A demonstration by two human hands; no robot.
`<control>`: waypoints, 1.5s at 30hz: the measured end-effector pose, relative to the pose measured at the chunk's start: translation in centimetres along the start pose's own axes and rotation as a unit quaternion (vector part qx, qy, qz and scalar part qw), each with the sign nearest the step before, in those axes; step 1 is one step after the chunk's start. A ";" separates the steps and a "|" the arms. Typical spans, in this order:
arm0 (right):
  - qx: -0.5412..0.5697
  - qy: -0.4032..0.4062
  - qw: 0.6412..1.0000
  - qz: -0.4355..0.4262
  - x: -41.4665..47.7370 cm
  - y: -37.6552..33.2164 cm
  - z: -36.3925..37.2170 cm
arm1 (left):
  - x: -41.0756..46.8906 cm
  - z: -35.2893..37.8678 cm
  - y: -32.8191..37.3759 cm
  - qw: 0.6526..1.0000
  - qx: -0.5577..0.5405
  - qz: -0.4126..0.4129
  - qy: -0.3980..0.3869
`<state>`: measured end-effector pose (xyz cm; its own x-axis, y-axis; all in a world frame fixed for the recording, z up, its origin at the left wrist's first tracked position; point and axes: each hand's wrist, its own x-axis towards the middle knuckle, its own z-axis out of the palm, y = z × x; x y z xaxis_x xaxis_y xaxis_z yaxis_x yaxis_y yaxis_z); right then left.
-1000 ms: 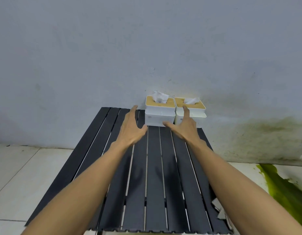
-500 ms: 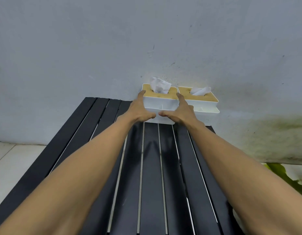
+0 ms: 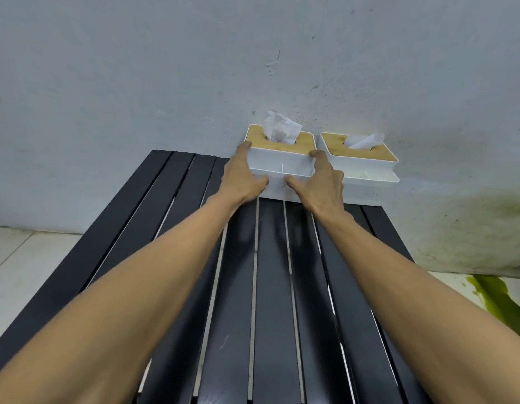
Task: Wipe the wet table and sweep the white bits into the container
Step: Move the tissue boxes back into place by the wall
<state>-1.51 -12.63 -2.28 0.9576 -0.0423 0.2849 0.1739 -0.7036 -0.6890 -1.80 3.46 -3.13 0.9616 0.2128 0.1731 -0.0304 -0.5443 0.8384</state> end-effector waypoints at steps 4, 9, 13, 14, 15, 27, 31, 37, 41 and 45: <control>0.013 0.000 1.000 -0.024 -0.5 -2.3 0.9 | -0.3 -2.6 -0.8 1.000 0.001 -0.001 0.026; 0.021 -0.011 0.998 -0.060 -0.7 -5.5 2.8 | -0.5 -6.7 -2.2 0.998 -0.001 0.005 0.062; 0.031 -0.030 0.997 -0.060 -1.1 -7.1 4.8 | -0.7 -9.2 -3.8 0.997 -0.017 -0.023 0.066; 0.034 -0.034 0.997 -0.057 -1.2 -7.4 5.1 | -0.7 -9.6 -4.2 0.997 -0.020 -0.031 0.063; 0.035 -0.038 0.997 -0.054 -1.3 -7.5 5.5 | -0.7 -9.8 -4.7 0.997 -0.023 -0.039 0.058; 0.029 -0.048 0.997 -0.048 -0.9 -7.5 7.7 | 0.2 -11.7 -6.3 0.987 -0.117 -0.107 -0.003; 0.032 -0.053 0.996 -0.061 -0.7 -7.3 8.0 | 0.9 -11.6 -5.8 0.980 -0.155 -0.127 0.003; 0.027 -0.055 0.996 -0.065 -0.3 -7.0 8.5 | 1.9 -11.8 -6.2 0.977 -0.162 -0.141 0.006; 0.028 -0.050 0.996 -0.066 0.0 -6.9 8.8 | 2.2 -11.7 -6.5 0.977 -0.164 -0.137 0.003; 0.033 -0.052 0.996 -0.064 0.2 -6.7 8.9 | 2.5 -11.5 -6.9 0.979 -0.154 -0.137 0.000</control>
<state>-0.41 -1.59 -3.54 0.9444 0.1211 0.3056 0.3082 -0.6497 -0.6949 -2.35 17.09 -2.53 0.9450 0.3168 -0.0809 0.1489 -0.1969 0.9691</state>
